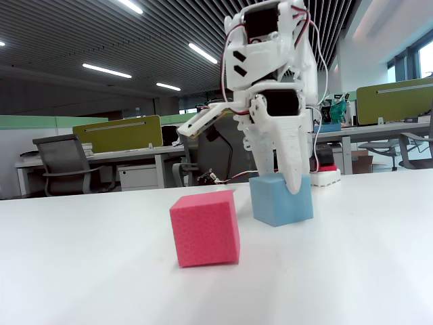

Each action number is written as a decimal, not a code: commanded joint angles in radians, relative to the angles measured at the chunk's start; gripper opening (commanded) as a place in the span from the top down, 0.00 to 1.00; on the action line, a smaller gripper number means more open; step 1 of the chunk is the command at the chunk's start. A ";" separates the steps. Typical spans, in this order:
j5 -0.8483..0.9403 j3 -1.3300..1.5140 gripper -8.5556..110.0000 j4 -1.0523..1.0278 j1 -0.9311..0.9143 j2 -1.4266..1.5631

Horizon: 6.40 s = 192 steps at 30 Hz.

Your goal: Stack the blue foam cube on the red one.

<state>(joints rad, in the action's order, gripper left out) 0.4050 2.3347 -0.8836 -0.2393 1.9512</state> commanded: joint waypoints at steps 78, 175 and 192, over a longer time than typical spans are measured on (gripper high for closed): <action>-0.595 -1.373 0.76 -0.520 -0.140 -0.830; -0.660 0.607 0.85 0.153 -0.253 1.236; -0.657 0.612 0.84 0.164 -0.230 1.236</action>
<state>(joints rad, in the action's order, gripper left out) -0.2608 2.9514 -0.7271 -0.4786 3.1799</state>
